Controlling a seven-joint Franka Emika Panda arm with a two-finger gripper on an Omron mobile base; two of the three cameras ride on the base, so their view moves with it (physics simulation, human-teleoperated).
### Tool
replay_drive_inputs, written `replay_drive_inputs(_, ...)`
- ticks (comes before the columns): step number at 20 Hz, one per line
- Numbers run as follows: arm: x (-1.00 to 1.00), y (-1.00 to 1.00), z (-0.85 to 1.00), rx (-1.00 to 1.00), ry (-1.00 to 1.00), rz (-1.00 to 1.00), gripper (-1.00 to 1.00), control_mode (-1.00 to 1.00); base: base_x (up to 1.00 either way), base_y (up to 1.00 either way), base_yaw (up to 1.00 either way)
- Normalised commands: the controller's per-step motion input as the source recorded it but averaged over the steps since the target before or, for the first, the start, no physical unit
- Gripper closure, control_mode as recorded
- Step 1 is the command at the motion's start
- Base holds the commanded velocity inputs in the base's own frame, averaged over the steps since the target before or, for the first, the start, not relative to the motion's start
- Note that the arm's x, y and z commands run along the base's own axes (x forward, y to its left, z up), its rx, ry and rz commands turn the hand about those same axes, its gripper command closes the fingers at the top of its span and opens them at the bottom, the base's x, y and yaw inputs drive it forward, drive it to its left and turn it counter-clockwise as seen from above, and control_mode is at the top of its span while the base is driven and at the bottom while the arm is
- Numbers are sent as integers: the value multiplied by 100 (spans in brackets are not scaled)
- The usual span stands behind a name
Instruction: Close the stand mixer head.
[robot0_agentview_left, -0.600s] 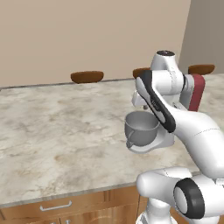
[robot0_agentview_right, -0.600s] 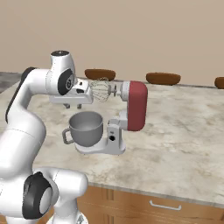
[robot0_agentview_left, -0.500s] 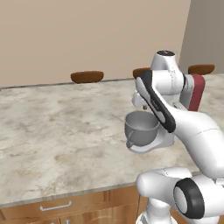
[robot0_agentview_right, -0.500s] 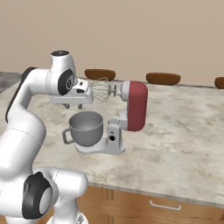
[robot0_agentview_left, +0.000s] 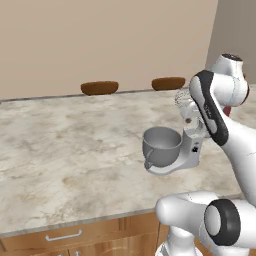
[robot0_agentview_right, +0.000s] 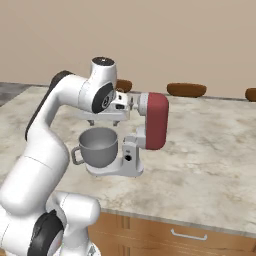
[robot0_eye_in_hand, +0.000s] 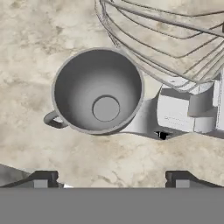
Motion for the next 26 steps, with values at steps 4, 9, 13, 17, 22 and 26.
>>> replay_drive_inputs(4,-37,-100,22,26,-6,21,-100,-100,0,0,0)
replay_drive_inputs(9,-35,-88,24,13,-8,30,-100,-100,0,0,0)
replay_drive_inputs(13,-22,-68,0,4,-13,34,-100,-100,0,0,0)
replay_drive_inputs(17,-2,-63,0,0,-22,41,-100,-100,0,0,0)
replay_drive_inputs(22,6,-47,0,0,-32,37,-100,-100,0,0,0)
replay_drive_inputs(26,35,-18,0,0,-42,20,-100,-100,0,0,0)
